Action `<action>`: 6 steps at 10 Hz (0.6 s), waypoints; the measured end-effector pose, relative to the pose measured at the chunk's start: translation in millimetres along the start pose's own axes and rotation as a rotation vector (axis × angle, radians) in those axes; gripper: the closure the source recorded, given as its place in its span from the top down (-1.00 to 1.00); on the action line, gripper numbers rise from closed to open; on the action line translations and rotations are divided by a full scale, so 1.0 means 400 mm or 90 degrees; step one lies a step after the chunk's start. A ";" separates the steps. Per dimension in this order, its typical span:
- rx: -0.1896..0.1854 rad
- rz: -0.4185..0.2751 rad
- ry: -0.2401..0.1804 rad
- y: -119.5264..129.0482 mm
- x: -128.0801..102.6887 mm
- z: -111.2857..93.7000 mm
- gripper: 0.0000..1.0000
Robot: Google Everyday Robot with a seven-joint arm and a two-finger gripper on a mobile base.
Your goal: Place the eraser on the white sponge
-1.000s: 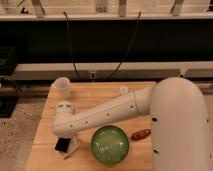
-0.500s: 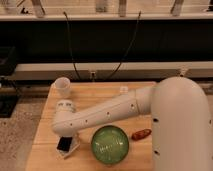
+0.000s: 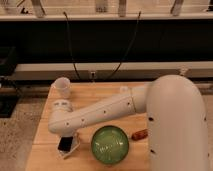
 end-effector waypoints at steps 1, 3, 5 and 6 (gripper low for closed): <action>0.001 -0.002 -0.002 -0.002 -0.001 -0.002 -0.09; -0.001 -0.003 -0.007 -0.003 -0.004 -0.006 0.31; -0.003 -0.003 -0.012 0.000 -0.006 -0.005 0.59; -0.005 -0.002 -0.015 0.003 -0.009 -0.004 0.60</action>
